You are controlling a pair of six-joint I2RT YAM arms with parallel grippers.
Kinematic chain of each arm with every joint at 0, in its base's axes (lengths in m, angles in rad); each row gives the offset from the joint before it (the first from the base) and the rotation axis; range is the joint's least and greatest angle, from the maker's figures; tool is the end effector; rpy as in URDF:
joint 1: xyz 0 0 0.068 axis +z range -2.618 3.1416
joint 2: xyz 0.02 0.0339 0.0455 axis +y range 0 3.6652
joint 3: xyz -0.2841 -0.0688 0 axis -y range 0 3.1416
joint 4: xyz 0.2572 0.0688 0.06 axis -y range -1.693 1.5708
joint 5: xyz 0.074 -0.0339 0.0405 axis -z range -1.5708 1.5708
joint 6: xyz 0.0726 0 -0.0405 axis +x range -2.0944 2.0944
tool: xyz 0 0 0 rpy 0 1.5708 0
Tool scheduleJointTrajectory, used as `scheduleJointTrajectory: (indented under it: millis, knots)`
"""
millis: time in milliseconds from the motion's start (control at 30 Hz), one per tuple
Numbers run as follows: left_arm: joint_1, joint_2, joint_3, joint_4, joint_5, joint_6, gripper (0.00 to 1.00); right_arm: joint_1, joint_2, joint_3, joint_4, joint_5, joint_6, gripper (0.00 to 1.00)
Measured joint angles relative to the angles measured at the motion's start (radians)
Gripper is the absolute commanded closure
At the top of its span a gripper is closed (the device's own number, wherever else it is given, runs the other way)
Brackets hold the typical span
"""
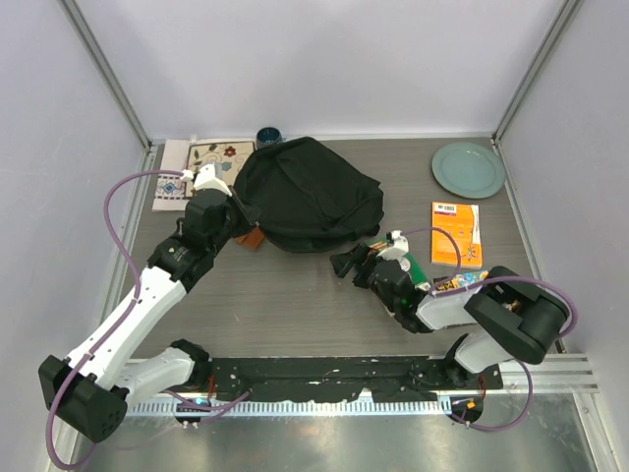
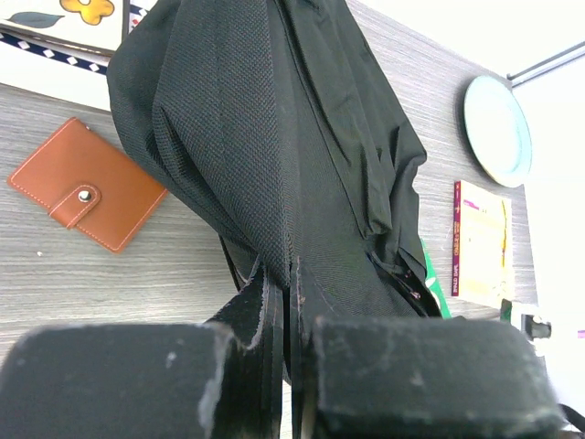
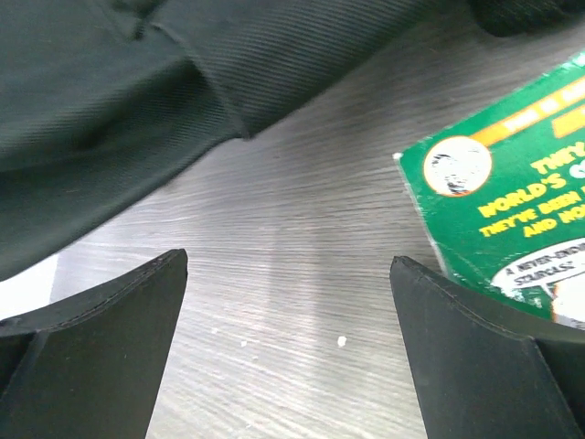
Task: Pack the student bag
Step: Place the student bag at the center of the board.
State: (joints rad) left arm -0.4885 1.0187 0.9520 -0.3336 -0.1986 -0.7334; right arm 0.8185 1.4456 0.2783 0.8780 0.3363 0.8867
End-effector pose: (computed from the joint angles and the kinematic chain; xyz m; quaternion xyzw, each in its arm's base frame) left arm 0.2410 -0.1119 0.3415 -0.1557 0.8166 -0.2476 0.4977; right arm 0.2070 0.1861 0.1417 0.1269 0.7865 0.3555 0.4888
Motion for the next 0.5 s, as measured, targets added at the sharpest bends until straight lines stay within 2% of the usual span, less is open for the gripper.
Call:
scheduleJointTrajectory:
  millis: [200,500]
  knots:
    - [0.0,-0.003,0.0,-0.003,0.0,0.0,1.0,0.006,0.09,0.053,-0.058,0.093,0.017,0.02]
    - [0.0,-0.045,-0.008,-0.024,0.0,0.001,1.0,-0.011,0.066,0.087,-0.208,0.29,0.031,0.02]
